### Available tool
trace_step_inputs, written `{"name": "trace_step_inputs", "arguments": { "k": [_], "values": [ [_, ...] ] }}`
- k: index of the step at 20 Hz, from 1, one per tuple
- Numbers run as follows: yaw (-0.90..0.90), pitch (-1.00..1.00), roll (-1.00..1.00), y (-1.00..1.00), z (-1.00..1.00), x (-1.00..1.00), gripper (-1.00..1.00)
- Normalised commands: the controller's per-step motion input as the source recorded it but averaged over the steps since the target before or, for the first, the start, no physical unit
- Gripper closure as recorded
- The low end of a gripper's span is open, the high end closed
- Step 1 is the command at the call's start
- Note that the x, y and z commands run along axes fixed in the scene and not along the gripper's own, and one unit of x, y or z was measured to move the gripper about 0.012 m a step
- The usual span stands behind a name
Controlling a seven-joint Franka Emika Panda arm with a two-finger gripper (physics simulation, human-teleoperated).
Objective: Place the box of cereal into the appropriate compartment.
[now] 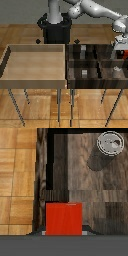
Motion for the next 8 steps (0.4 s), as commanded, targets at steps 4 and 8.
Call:
{"name": "trace_step_inputs", "arguments": {
  "k": [4, 8],
  "values": [
    [0.0, 0.0, 0.0, 0.0, 0.0, 0.0, -1.0],
    [0.0, 0.0, 0.0, 0.0, 0.0, 0.0, -1.0]
  ]
}}
